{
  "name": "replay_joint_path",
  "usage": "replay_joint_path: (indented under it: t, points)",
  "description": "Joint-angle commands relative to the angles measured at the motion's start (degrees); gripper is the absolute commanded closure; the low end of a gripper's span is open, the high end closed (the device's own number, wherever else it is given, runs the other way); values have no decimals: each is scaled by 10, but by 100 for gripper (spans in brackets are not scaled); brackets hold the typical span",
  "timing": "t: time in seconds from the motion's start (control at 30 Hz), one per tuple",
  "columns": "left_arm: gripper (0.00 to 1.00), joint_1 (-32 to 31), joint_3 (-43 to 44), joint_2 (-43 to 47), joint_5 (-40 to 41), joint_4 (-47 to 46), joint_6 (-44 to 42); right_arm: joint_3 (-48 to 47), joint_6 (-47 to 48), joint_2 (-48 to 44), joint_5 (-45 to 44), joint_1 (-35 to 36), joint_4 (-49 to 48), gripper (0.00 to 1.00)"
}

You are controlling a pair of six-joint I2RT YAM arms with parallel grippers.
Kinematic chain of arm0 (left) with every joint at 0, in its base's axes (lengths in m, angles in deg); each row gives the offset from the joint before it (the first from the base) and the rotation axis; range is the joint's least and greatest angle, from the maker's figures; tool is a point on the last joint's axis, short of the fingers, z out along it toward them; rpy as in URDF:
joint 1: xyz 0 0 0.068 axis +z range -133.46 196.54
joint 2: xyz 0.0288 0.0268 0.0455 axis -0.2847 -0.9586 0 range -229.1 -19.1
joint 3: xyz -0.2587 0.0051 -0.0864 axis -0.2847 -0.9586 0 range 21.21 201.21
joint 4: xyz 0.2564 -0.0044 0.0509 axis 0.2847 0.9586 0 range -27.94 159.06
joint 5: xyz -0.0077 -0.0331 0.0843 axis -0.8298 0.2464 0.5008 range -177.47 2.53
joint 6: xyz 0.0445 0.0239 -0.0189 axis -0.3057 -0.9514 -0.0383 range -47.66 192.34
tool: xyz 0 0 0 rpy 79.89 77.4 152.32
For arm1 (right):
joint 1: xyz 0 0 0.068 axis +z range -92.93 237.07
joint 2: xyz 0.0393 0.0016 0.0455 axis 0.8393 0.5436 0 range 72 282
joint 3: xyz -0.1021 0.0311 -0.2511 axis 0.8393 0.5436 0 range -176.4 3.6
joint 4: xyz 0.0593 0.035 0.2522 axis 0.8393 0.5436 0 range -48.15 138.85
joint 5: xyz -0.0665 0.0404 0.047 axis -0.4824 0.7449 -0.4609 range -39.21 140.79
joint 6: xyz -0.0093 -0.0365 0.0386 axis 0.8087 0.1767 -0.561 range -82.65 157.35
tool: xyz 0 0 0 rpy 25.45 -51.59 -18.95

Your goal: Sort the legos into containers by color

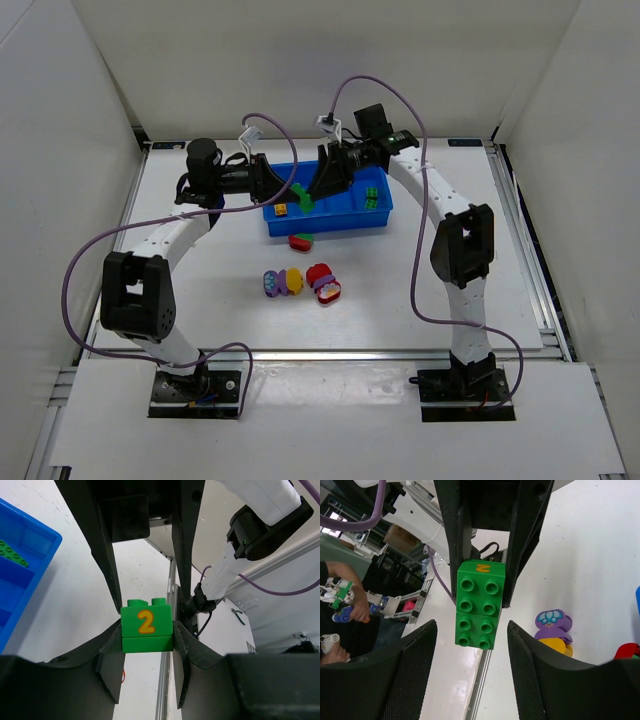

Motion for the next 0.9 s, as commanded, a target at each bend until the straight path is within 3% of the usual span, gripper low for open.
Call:
replay_joint_path:
  t: [0.0, 0.23, 0.47, 0.57, 0.87]
  points:
    - [77, -4, 20, 4, -7, -13, -1, -23, 25, 3, 27, 9, 21, 38]
    - [77, -4, 19, 4, -4, -14, -4, -23, 24, 4, 25, 14, 22, 43]
    - [76, -4, 24, 0, 1, -14, -6, -17, 25, 5, 27, 18, 22, 75]
    - [76, -4, 25, 1, 2, -14, -7, -16, 26, 8, 25, 18, 23, 84]
    - [80, -4, -1, 13, -1, -14, -9, -15, -12, 6, 18, -9, -13, 94]
